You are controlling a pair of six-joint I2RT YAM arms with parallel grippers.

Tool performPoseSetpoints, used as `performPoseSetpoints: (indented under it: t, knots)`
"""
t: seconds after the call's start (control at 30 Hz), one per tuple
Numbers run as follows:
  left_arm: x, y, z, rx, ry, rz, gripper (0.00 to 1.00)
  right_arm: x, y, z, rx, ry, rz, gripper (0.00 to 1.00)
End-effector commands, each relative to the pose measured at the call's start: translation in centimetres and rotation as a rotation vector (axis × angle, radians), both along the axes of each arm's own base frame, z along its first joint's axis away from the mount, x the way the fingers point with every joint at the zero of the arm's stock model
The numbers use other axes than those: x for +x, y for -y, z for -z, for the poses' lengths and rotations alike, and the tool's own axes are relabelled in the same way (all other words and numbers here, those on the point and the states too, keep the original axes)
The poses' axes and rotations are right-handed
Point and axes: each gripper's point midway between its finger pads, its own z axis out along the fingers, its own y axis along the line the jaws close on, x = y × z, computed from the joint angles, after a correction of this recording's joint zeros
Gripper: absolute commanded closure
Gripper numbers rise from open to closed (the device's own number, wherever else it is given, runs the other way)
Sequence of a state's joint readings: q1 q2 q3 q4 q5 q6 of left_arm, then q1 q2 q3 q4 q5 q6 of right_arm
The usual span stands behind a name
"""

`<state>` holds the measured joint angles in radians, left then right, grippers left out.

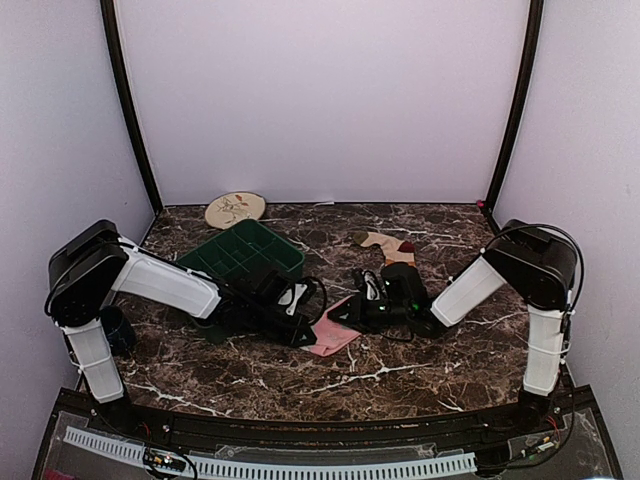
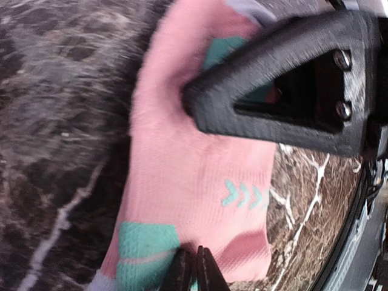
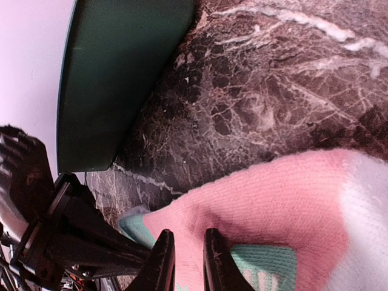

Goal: Roll the socks
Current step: Smooth out the sock at the center of the board.

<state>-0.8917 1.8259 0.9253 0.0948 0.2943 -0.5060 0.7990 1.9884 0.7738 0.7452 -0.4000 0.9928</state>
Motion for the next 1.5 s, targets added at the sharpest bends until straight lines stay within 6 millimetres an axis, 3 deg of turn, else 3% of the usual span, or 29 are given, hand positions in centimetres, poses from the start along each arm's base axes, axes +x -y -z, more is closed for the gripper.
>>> performPoseSetpoints:
  t: [0.0, 0.17, 0.43, 0.7, 1.0, 1.2, 1.47]
  knots:
    - [1.4, -2.6, 1.5, 0.052, -0.03, -0.125, 0.91, 0.3, 0.8, 1.4, -0.062, -0.02, 0.017, 0.84]
    - [1.4, -2.5, 2.3, 0.021, -0.097, -0.142, 0.92, 0.4, 1.4, 2.1, -0.098, -0.033, 0.027, 0.84]
    - [0.3, -3.1, 4.4, 0.082, -0.184, -0.149, 1.0, 2.8, 3.7, 1.8, -0.163, -0.011, 0.121, 0.82]
    - [-0.1, -3.9, 4.8, 0.119, -0.202, -0.162, 1.0, 4.5, 6.0, 2.0, -0.203, -0.009, 0.178, 0.82]
    - [-0.7, -4.5, 4.7, 0.126, -0.213, -0.169, 1.0, 5.2, 7.8, 2.9, -0.293, -0.012, 0.21, 0.81]
    - [-1.5, -4.4, 4.5, 0.125, -0.221, -0.148, 1.0, 5.5, 7.3, 3.6, -0.35, -0.011, 0.157, 0.81]
    - [-2.8, -2.9, 3.9, 0.097, -0.221, -0.09, 1.0, 6.3, 5.2, 5.5, -0.407, -0.034, 0.039, 0.81]
